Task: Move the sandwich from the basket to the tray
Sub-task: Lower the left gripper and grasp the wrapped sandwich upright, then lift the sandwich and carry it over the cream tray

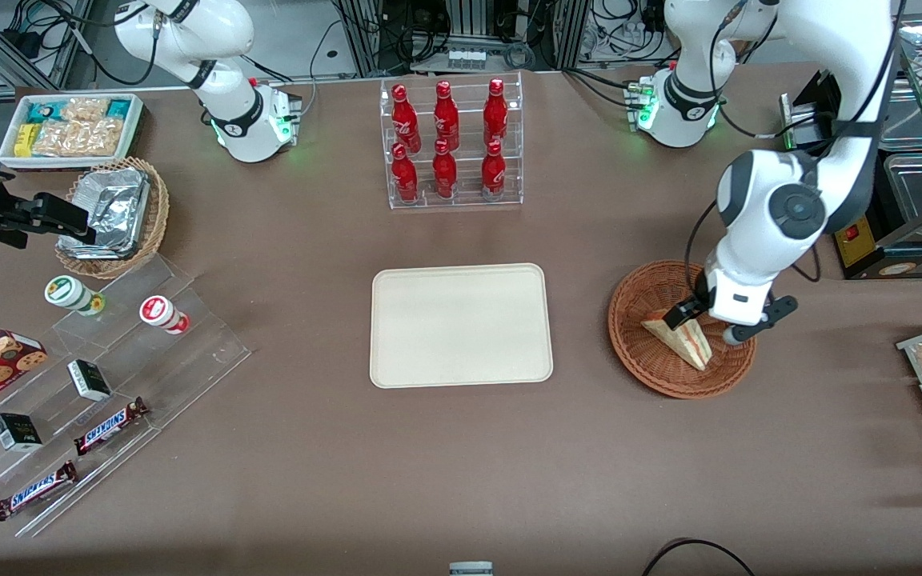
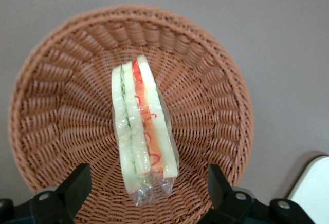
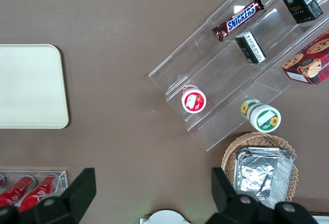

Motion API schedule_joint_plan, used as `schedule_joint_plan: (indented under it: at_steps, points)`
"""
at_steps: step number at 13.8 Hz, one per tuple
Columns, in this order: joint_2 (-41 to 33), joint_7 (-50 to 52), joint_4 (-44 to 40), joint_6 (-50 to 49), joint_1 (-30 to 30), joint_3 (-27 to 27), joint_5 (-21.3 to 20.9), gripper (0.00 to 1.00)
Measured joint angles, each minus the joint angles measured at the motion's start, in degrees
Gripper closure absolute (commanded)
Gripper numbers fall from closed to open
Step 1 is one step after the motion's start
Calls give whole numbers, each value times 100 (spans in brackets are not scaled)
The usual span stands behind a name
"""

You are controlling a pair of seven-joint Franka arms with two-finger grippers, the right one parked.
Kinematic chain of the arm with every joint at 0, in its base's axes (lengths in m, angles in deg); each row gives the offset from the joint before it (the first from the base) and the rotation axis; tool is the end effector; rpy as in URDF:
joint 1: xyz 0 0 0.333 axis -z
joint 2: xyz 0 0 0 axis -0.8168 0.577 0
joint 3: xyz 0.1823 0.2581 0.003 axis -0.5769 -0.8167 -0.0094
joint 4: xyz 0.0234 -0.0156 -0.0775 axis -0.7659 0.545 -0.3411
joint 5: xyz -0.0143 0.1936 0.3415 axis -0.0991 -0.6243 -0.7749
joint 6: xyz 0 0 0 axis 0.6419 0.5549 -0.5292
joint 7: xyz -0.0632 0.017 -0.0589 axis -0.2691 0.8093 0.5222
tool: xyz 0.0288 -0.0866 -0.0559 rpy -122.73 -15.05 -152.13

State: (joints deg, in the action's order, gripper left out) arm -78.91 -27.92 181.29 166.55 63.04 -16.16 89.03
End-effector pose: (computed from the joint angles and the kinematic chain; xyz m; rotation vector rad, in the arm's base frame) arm 0.5406 -0.1153 0.3004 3.0219 0.7848 0.0369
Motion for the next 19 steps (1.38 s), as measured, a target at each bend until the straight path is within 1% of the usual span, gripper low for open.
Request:
schedule_joint_plan:
  at_steps: [4,5,6,7,8,9,10,11,13,15,17,19]
  points:
    - [300,7,0,139,-1,-11,0,0]
    - [360,8,0,180,-2,-16,0,1]
    - [418,12,0,212,-4,-20,0,5]
    - [460,14,0,233,-6,-23,0,20]
    - [488,16,-1,241,-6,-26,0,42]
    - [504,16,-2,242,-6,-29,0,73]
    - [517,16,-2,242,-6,-31,0,96]
    - [525,16,-2,242,-6,-31,0,100]
    - [519,16,-34,227,-6,-32,-1,100]
    - [452,16,-142,2,-7,-34,-1,100]
    - [277,15,-456,-664,-7,-37,-2,100]
    - [29,2,-977,-1585,-3,-27,-9,100]
